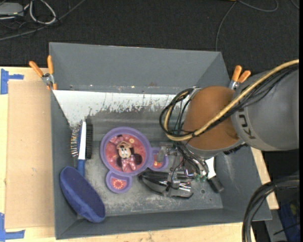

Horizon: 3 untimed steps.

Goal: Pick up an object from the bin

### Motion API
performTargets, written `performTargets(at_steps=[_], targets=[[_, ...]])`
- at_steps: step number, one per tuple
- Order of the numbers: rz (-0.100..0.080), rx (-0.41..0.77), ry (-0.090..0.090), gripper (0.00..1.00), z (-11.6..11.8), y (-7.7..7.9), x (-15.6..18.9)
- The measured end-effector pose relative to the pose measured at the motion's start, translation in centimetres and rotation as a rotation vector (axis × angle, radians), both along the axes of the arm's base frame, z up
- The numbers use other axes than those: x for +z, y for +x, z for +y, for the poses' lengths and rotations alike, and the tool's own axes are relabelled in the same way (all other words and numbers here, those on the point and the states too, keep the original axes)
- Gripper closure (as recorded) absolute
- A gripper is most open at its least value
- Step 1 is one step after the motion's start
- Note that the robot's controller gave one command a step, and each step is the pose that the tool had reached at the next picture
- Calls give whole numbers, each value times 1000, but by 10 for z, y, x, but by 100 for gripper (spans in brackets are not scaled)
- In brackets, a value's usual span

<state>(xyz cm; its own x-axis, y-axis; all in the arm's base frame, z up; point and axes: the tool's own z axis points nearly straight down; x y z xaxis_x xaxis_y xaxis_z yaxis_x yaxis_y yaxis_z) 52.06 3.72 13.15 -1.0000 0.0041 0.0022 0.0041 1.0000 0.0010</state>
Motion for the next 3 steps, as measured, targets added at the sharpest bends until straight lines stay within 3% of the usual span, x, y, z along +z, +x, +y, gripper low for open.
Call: performTargets(at_steps=[1,2,3], targets=[[-5,-17,1,0,0,1,-25],[-3,116,0,0,11,-24,-50],[2,-113,2,100,-5,-9,-56]])
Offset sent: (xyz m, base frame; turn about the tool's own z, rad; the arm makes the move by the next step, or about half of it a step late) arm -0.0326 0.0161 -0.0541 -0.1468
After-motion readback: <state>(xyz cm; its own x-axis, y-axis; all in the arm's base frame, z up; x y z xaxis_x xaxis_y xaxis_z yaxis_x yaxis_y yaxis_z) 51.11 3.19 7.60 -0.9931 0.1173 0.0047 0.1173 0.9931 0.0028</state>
